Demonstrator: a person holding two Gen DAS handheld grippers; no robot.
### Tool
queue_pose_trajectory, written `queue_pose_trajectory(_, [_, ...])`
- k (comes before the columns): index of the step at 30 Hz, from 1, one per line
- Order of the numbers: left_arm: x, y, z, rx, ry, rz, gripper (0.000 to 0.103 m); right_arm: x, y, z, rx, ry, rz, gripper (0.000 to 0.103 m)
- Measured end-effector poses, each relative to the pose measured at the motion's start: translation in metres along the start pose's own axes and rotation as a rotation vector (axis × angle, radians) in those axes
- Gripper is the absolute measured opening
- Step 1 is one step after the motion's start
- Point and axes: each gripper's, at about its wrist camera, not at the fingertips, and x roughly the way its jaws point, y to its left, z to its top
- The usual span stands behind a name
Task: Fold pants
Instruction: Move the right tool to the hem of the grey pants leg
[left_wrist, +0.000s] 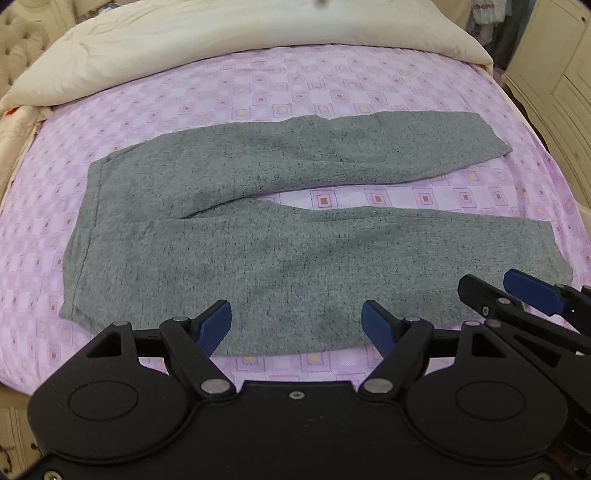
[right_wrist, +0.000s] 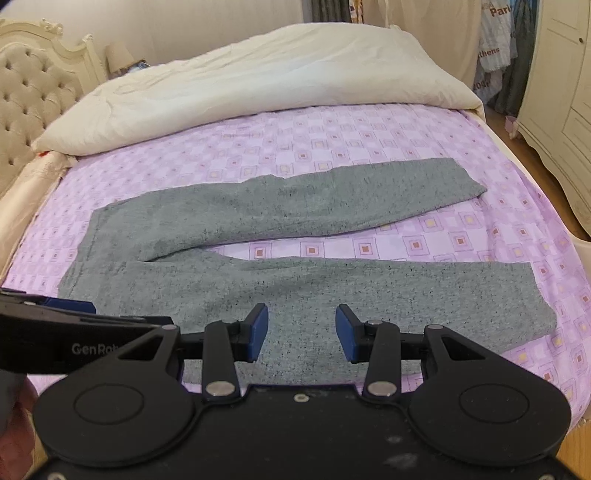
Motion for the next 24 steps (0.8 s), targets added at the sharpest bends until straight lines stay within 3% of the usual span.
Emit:
queue_pose_trajectory(5, [0.01, 0.004, 0.01, 0.101, -0.044, -0.052, 0.079, 0.019, -0.004, 0.001, 0.111, 0.025, -0.037, 0.043])
queue_pose_trajectory(10, [0.027, -0.015, 0.011, 0.213, -0.033, -0.075, 0.078, 0.034, -0.043, -0.02, 0.239, 0.058, -0.157, 0.043])
queue_pose_trajectory(17, [0.051, -0.042, 0.01, 0.227, 0.058, -0.063, 0.078, 0.044, -0.151, -0.056, 0.453, 0.077, -0.36, 0.043])
queue_pose_trajectory(24, [0.065, -0.077, 0.007, 0.162, 0.077, -0.004, 0.078, 0.071, -0.269, -0.071, 0.63, 0.118, -0.373, 0.043])
